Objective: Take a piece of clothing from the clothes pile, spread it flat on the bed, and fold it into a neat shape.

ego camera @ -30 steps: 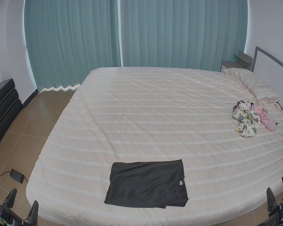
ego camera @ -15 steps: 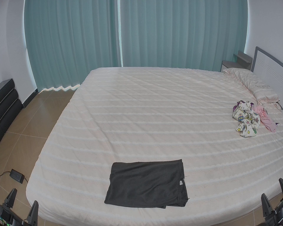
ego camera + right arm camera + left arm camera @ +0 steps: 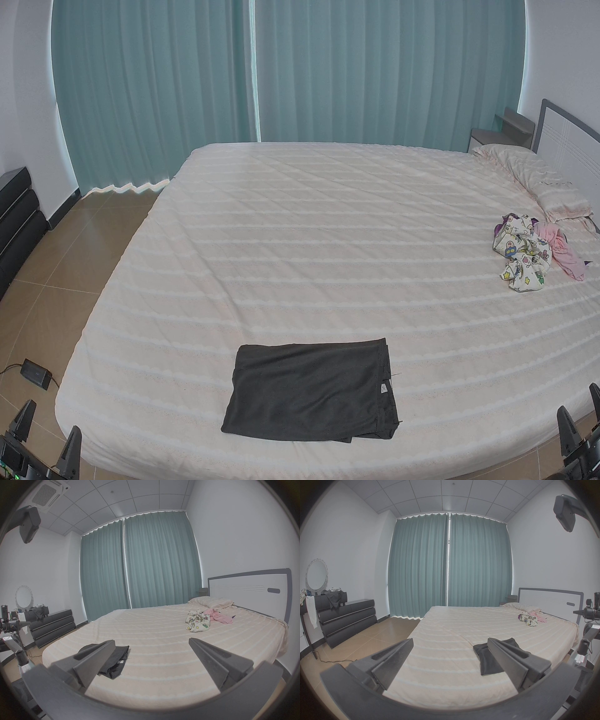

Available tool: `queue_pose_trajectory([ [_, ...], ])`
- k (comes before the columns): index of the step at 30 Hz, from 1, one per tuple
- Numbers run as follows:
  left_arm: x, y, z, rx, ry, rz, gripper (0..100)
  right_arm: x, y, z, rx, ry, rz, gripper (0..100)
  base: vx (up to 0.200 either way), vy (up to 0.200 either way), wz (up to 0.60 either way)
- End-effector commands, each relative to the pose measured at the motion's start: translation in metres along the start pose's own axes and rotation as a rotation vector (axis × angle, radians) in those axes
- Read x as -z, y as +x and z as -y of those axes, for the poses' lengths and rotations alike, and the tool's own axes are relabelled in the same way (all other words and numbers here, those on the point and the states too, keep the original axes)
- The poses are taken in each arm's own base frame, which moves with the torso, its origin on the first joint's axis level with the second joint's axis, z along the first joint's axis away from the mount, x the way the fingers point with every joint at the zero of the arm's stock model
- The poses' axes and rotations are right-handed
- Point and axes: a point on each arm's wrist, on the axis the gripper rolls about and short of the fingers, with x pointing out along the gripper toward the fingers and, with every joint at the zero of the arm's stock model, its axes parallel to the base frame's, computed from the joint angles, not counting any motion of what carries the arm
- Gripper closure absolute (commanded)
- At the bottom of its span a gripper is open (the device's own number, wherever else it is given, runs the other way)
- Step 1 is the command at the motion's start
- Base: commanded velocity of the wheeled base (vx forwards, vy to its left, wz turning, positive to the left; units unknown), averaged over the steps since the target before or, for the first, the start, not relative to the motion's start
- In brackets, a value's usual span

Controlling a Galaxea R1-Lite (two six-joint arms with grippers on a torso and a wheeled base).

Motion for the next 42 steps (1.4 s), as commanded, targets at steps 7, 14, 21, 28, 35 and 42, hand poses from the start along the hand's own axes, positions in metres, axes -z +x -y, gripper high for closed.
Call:
queue_pose_trajectory([
  [7, 0.0044, -0.0002, -0.0001, 0.000, 0.001, 0.002, 0, 0.0002, -0.0011, 0.0001, 0.007, -0.123, 0.012, 0, 0.000, 0.000, 0.00],
  [14, 0.0044, -0.0002, -0.0001, 0.000, 0.001, 0.002, 0, 0.0004, -0.0007, -0.0005, -0.019, -0.208, 0.019, 0, 0.000, 0.000, 0.00],
  [21, 0.0044, -0.0002, -0.0001, 0.000, 0.001, 0.002, 0, 0.0004, -0.0009, 0.0007, 0.033, -0.179, 0.020, 0, 0.000, 0.000, 0.00],
  [28, 0.0044, -0.0002, -0.0001, 0.000, 0.001, 0.002, 0, -0.0013, -0.0009, 0.0003, 0.021, -0.100, 0.038, 0, 0.000, 0.000, 0.00],
  [35, 0.0044, -0.0002, -0.0001, -0.002, 0.000, 0.002, 0, -0.0007, -0.0002, -0.0019, -0.078, -0.145, 0.044, 0, 0.000, 0.000, 0.00],
  [42, 0.0044, -0.0002, -0.0001, 0.000, 0.001, 0.002, 0, -0.0007, -0.0002, -0.0020, -0.081, -0.112, 0.047, 0, 0.000, 0.000, 0.00],
])
